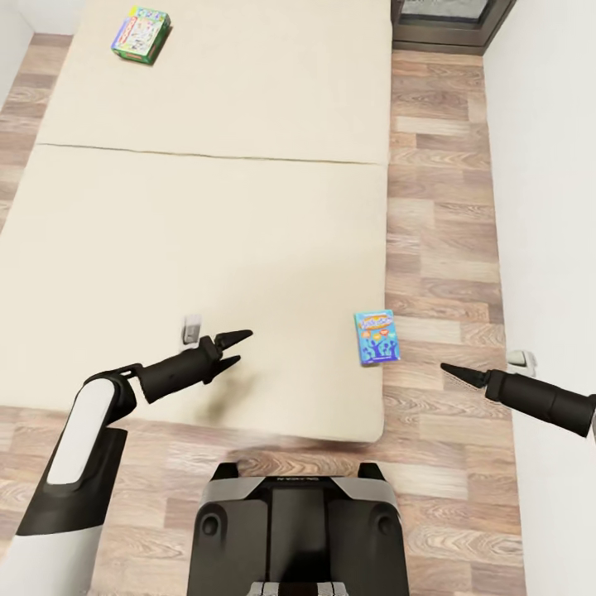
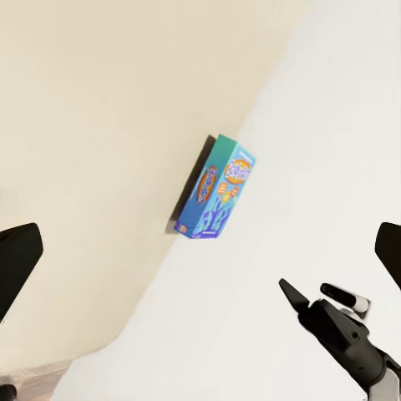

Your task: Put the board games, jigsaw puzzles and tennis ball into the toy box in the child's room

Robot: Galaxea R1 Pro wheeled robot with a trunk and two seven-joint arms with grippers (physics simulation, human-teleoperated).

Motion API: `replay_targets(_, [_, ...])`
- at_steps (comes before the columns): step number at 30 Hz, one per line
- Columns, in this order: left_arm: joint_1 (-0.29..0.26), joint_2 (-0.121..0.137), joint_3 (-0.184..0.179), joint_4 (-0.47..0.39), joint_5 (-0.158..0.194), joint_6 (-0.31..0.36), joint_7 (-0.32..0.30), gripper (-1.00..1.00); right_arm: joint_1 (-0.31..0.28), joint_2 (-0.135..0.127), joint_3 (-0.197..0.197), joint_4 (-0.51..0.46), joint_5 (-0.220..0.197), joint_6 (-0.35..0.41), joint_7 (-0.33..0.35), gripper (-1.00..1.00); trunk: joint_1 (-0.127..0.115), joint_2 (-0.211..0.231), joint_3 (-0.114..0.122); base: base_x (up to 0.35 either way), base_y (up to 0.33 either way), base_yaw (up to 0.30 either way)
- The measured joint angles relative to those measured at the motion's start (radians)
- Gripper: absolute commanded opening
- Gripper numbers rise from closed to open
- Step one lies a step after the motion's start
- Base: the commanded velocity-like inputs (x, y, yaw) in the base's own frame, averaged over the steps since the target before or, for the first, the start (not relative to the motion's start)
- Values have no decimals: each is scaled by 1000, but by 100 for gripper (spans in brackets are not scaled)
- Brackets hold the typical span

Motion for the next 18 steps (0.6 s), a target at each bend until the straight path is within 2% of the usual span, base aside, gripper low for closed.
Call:
replay_targets(1, [-1, 0, -1, 0, -1, 0, 1, 100, 0, 0, 0, 0, 0, 0, 0, 100, 4, -7, -3, 0, 0, 272])
replay_targets(3, [-25, -15, -31, -1, 4, 1, 50, 100, -1, 1, -14, 7, -19, 0, 13, 100, 12, -21, -9, 0, 0, 233])
replay_targets(6, [-34, -26, -46, -2, 5, 2, 70, 100, -1, 2, -19, 11, -28, 0, 18, 100, 23, -42, -19, 0, 0, 174])
replay_targets(9, [-54, -71, -89, -2, 4, 2, 116, 100, 3, 7, -32, 20, -47, 0, 27, 100, 35, -63, -28, 0, 0, 104])
replay_targets(10, [-54, -72, -89, -2, 2, 2, 116, 100, 3, 7, -32, 20, -48, 0, 27, 100, 38, -70, -31, 0, 0, 76])
replay_targets(12, [-68, -101, -112, -2, 1, 2, 143, 100, 2, 5, -43, 29, -54, 0, 30, 100, 46, -84, -38, 0, 0, 61])
replay_targets(13, [-68, -102, -113, -2, 0, 2, 144, 100, 2, 5, -43, 30, -54, 0, 30, 100, 50, -91, -41, 0, 0, 49])
replay_targets(15, [-83, -127, -130, -3, 2, 2, 164, 100, 0, 5, -63, 48, -59, 0, 32, 100, 58, -105, -47, 0, 0, 39])
replay_targets(16, [-83, -127, -130, -3, 1, 3, 165, 100, 0, 5, -63, 49, -60, 0, 32, 100, 61, -112, -50, 0, 0, 31])
replay_targets(18, [-99, -153, -158, -3, 5, 2, 179, 100, -1, 7, -98, 66, -63, 0, 33, 100, 69, -126, -56, 0, 0, 25])
